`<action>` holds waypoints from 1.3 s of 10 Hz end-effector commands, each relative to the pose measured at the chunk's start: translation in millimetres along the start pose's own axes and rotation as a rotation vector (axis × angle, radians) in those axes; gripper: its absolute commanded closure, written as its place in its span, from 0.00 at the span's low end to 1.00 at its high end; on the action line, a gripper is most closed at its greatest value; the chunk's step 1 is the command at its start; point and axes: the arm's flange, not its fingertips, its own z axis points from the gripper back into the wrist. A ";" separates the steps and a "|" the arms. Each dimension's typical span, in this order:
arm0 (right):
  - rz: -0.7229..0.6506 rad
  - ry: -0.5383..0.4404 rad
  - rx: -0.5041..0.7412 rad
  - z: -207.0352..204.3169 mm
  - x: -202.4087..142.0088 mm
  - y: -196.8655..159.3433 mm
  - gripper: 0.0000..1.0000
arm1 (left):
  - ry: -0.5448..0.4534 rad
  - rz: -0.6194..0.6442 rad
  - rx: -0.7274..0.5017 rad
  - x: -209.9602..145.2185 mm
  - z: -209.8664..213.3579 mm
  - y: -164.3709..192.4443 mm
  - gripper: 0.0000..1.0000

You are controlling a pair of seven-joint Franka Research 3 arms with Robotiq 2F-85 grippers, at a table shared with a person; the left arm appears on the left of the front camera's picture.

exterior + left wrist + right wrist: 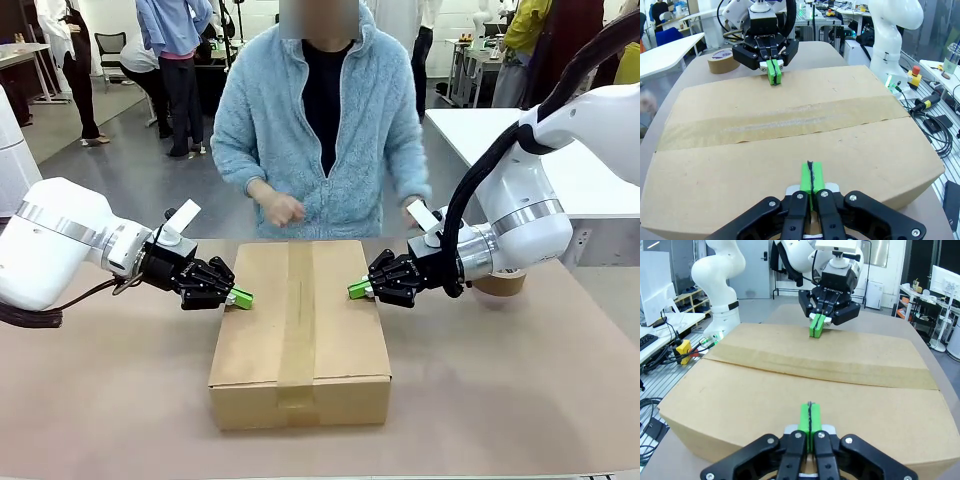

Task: Wrap the clocks to prevent damage.
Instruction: After the human seals the box with tape, release both hands from the side flaps of the Package Box.

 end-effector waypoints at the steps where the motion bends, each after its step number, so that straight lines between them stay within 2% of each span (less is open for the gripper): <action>1: -0.003 0.007 -0.003 -1.7 -1.8 -0.1 0.99 | 0.010 -0.013 0.006 -1.9 -2.3 -0.4 1.00; 5: 0.000 0.000 0.000 0.0 0.0 0.0 0.99 | 0.000 0.000 0.000 0.0 0.0 0.0 1.00; 6: 0.000 0.020 0.022 3.6 15.9 5.2 0.99 | 0.011 -0.010 -0.015 13.9 10.2 -4.1 1.00; 8: -0.010 0.142 0.011 26.7 76.0 23.4 0.99 | 0.127 -0.024 -0.012 65.9 44.8 -13.7 1.00; 11: -0.096 0.408 -0.053 61.6 155.5 58.2 0.99 | 0.289 0.022 -0.042 131.8 92.2 -42.1 1.00; 13: -0.139 0.497 -0.117 80.7 191.0 78.1 0.99 | 0.355 0.051 0.005 164.3 120.5 -67.6 1.00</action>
